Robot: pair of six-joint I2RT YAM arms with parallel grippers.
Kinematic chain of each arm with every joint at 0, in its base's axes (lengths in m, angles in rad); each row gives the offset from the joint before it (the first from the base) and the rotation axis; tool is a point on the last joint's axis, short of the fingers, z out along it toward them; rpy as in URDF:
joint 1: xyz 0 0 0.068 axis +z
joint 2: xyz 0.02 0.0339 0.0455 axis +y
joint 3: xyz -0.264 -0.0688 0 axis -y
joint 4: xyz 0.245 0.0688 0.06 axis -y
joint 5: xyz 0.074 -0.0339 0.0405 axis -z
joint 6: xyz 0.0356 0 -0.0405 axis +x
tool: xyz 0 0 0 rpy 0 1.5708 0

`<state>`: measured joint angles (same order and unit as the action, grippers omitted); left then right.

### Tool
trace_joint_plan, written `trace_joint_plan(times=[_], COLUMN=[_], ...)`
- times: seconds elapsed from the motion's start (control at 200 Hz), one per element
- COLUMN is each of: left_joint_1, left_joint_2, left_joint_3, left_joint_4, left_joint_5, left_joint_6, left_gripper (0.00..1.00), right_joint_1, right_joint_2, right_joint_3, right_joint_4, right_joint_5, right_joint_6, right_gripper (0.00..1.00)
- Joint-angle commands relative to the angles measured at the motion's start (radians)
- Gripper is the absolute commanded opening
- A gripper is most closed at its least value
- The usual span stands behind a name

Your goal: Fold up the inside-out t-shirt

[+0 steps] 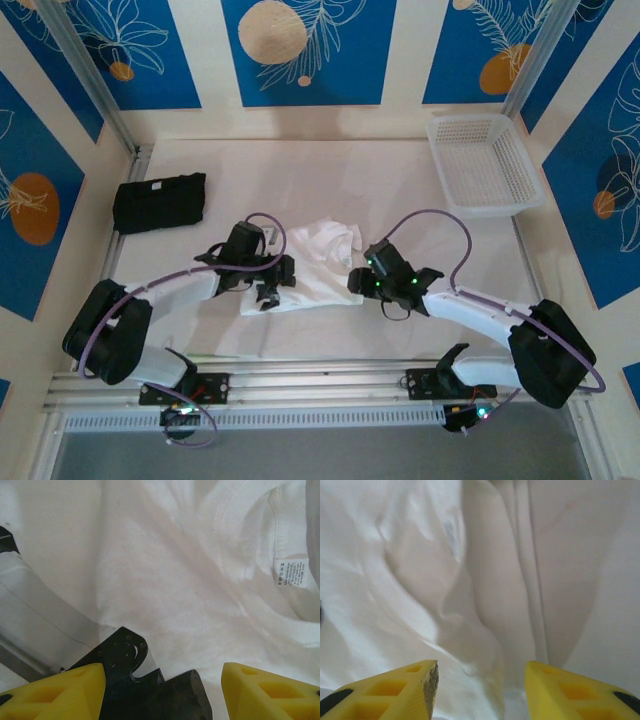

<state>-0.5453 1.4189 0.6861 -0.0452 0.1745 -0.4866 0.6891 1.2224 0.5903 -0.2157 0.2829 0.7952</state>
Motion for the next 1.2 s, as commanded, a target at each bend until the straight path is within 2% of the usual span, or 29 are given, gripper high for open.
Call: trace_joint_plan(times=[0.0, 0.145, 0.22, 0.325, 0.41, 0.49, 0.55, 0.63, 0.72, 0.8, 0.985, 1.195], left_joint_1=[0.007, 0.009, 0.007, 0.008, 0.008, 0.007, 0.008, 0.007, 0.007, 0.008, 0.007, 0.009], left_joint_2=[-0.012, -0.014, -0.018, -0.03, -0.035, -0.03, -0.033, -0.046, -0.067, -0.083, -0.092, -0.117], left_joint_3=[0.017, 0.019, 0.018, 0.019, 0.016, 0.012, 0.009, 0.004, 0.003, 0.001, 0.001, -0.005], left_joint_4=[-0.011, -0.014, -0.021, -0.031, -0.035, -0.034, -0.035, -0.034, -0.04, -0.044, -0.053, -0.069], left_joint_5=[-0.002, -0.003, -0.001, -0.01, -0.026, -0.043, -0.055, -0.062, -0.078, -0.091, -0.094, -0.094], left_joint_6=[0.031, 0.031, 0.033, 0.039, 0.045, 0.047, 0.043, 0.042, 0.046, 0.054, 0.061, 0.064], left_gripper=[0.63, 0.63, 0.63, 0.63, 0.63, 0.63, 0.64, 0.63, 0.64, 0.64, 0.65, 0.66], right_joint_1=[-0.039, -0.058, -0.062, -0.078, -0.128, -0.182, -0.198, -0.203, -0.21, -0.212, -0.249, -0.303], right_joint_2=[0.045, 0.178, 0.207, 0.197, 0.196, 0.233, 0.248, 0.229, 0.199, 0.215, 0.362, 0.562], right_joint_3=[0.065, 0.115, 0.118, 0.112, 0.078, 0.067, 0.077, 0.097, 0.138, 0.189, 0.348, 0.513], right_joint_4=[0.026, 0.019, 0.008, -0.033, -0.029, -0.029, -0.041, -0.047, -0.024, 0.005, 0.031, 0.026], right_joint_5=[-0.051, -0.134, -0.13, -0.074, -0.065, -0.099, -0.098, -0.092, -0.106, -0.143, -0.164, -0.2], right_joint_6=[-0.086, -0.091, -0.079, -0.083, -0.088, -0.099, -0.116, -0.148, -0.198, -0.234, -0.272, -0.269], right_gripper=[0.52, 0.44, 0.35, 0.14, 0.1, 0.1, 0.13, 0.23, 0.4, 0.47, 0.47, 0.38])
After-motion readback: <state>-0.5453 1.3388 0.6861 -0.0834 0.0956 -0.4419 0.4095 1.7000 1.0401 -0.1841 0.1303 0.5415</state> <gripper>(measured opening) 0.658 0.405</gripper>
